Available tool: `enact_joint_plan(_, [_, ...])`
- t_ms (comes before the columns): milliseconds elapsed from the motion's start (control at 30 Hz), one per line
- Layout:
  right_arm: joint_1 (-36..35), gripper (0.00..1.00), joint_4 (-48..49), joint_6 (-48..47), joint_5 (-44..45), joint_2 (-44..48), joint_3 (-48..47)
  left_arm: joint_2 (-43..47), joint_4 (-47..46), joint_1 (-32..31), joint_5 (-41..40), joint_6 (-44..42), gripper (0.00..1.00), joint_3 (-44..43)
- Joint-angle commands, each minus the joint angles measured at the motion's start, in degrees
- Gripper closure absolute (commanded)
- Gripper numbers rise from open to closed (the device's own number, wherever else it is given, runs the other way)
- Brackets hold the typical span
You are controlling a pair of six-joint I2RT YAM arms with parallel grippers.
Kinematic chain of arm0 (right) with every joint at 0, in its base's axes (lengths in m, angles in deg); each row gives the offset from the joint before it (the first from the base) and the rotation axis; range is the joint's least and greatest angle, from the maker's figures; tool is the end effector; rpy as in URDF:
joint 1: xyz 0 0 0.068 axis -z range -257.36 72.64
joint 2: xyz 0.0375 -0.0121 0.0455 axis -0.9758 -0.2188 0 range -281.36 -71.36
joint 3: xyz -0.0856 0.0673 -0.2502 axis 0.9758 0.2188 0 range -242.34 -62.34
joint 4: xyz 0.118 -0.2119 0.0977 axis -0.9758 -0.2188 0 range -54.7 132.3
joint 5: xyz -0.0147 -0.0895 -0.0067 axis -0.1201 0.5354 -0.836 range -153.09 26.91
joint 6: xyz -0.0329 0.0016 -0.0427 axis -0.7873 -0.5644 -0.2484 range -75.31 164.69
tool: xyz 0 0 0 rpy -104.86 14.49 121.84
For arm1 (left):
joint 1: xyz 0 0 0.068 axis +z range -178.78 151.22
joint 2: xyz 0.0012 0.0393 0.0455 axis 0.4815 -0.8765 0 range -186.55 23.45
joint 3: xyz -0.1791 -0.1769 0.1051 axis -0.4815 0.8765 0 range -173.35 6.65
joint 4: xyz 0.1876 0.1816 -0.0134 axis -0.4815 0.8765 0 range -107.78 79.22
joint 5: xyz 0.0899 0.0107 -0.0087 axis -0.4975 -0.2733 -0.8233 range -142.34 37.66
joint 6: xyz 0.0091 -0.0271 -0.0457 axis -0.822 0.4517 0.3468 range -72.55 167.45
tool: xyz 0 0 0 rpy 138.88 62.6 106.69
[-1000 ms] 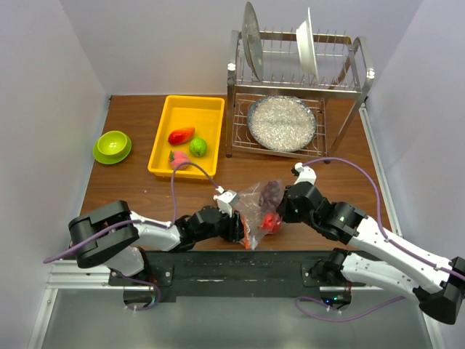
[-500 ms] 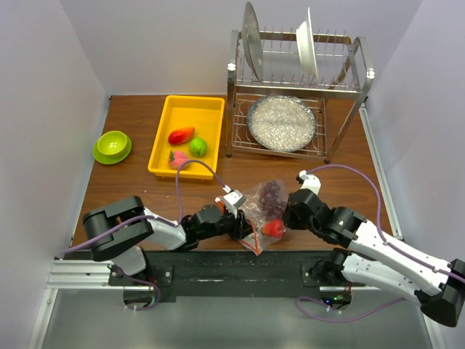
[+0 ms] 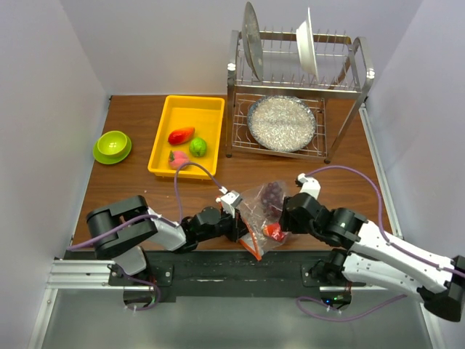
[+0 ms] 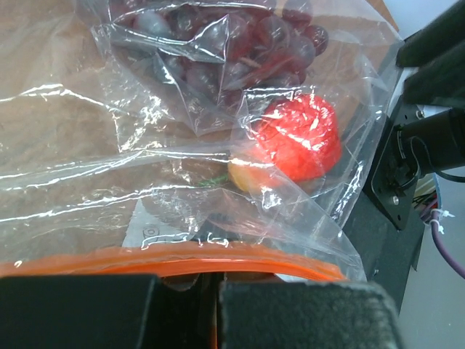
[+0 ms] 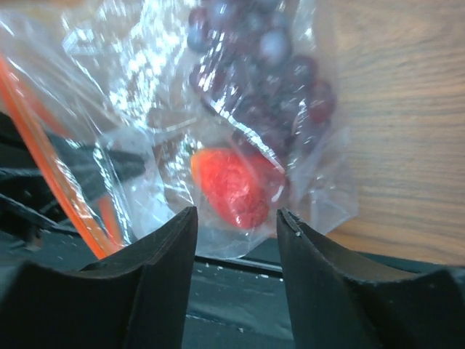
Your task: Open the zip-top bag and remove the fake food
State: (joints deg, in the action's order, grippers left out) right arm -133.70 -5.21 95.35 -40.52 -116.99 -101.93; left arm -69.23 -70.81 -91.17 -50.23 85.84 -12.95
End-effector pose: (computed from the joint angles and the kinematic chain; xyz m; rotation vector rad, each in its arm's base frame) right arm 0.0939 0.1163 0.2502 0.0391 2.4390 0.3553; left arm 0.1212 -0.2345 0.1227 0.4671 2.0663 -1.1664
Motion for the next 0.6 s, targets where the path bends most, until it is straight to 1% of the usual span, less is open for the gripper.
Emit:
enact_joint_plan(0, [-1.9,0.57,3.5,2.3,0.5,-2.8,0.1,-0.9,-2.9,-0.5,-1.0,0.5,1.00,0.3])
enact_joint_plan(100, [-2.1,0.61,5.3,3.2,0.5,-4.1,2.5,-1.4,-2.9,-0.5,-0.5,0.7,1.00,0.2])
enact_joint_plan(167, [-2.0,0.68,6.2,3.8,0.9,-5.3,4.5,-1.9,-2.9,-0.5,-0.2,0.7,1.00,-0.2])
enact_joint_plan(233, [-2.0,0.72,6.3,5.5,1.2,-6.5,6.5,-2.1,-2.5,-0.6,0.0,0.5,0.98,-0.4])
enact_joint_plan(267, [-1.9,0.75,7.2,5.9,0.6,-6.6,7.3,-2.1,-2.3,-0.6,-0.1,0.5,0.94,-0.4])
enact_joint_plan(333, [-2.0,0.76,8.6,6.6,-0.1,-6.1,9.7,-2.1,-2.2,-0.7,0.1,0.2,0.90,-0.5])
enact_joint_plan(367, [-1.9,0.79,9.5,7.2,-0.1,-5.6,10.3,-2.1,-2.0,-0.7,0.1,0.1,0.86,-0.6])
enact_joint_plan(433, [-1.9,0.80,10.1,7.5,0.1,-5.4,11.5,-2.1,-1.5,-0.7,0.2,-0.3,0.83,-0.8])
enact_joint_plan(533, [-2.0,0.82,11.8,7.6,-0.2,-5.1,12.5,-2.0,-1.3,-0.9,0.9,-1.1,0.71,-1.2])
enact_joint_plan(567, [-2.0,0.84,12.5,7.6,-0.1,-5.2,12.7,-2.1,-1.1,-0.9,1.0,-1.4,0.68,-1.3])
